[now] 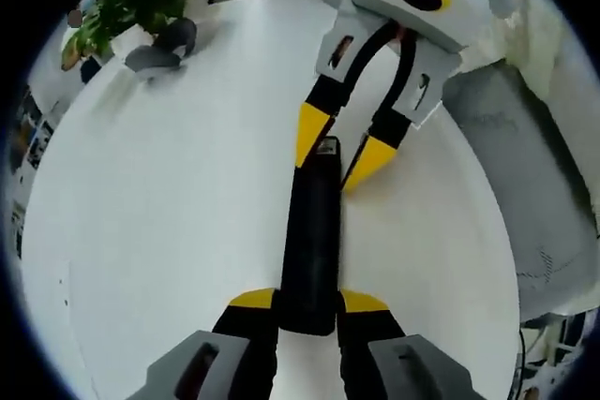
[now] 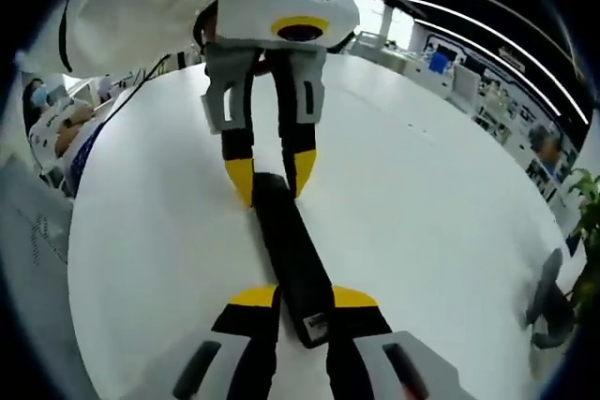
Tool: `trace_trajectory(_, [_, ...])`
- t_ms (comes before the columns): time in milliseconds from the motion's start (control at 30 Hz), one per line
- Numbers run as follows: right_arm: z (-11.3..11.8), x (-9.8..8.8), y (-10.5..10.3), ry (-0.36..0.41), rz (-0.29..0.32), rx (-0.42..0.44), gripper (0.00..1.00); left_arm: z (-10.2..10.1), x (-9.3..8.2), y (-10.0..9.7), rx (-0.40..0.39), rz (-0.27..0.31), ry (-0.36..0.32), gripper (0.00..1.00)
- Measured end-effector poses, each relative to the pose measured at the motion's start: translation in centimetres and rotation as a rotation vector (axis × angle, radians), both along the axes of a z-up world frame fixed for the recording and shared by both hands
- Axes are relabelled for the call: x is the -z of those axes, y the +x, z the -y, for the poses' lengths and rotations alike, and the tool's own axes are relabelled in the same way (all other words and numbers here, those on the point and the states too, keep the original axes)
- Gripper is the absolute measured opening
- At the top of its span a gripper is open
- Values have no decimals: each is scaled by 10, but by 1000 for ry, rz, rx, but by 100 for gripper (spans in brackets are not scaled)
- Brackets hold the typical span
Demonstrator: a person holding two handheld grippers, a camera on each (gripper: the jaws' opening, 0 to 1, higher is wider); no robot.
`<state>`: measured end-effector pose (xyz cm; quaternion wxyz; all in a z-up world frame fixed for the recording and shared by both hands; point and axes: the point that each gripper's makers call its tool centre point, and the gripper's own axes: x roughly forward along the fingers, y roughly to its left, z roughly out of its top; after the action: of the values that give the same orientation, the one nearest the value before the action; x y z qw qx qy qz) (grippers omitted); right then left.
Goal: Press the specified remote control buttons in sequence, fully releasing each button before pressing the next.
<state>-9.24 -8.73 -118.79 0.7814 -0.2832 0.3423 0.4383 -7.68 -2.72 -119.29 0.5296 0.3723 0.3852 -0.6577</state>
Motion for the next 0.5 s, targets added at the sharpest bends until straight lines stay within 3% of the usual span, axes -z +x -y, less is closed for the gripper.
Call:
trace_trajectory(100, [-4,4,3,-68,50,-66,16,0,-1,0,-12,-15,1,23])
trace_trajectory(233, [-4,3,2,-59,32,-66,16,0,-1,0,-17,9,-11,23])
trace_trajectory(367, [-3,-1,5,-11,-23,-66,14,-1,-3,3,-66,26,-24,23])
trace_trajectory(500, [-8,-13,13,63,-65,-50,8,0,-11,11,-63,100,-59,14])
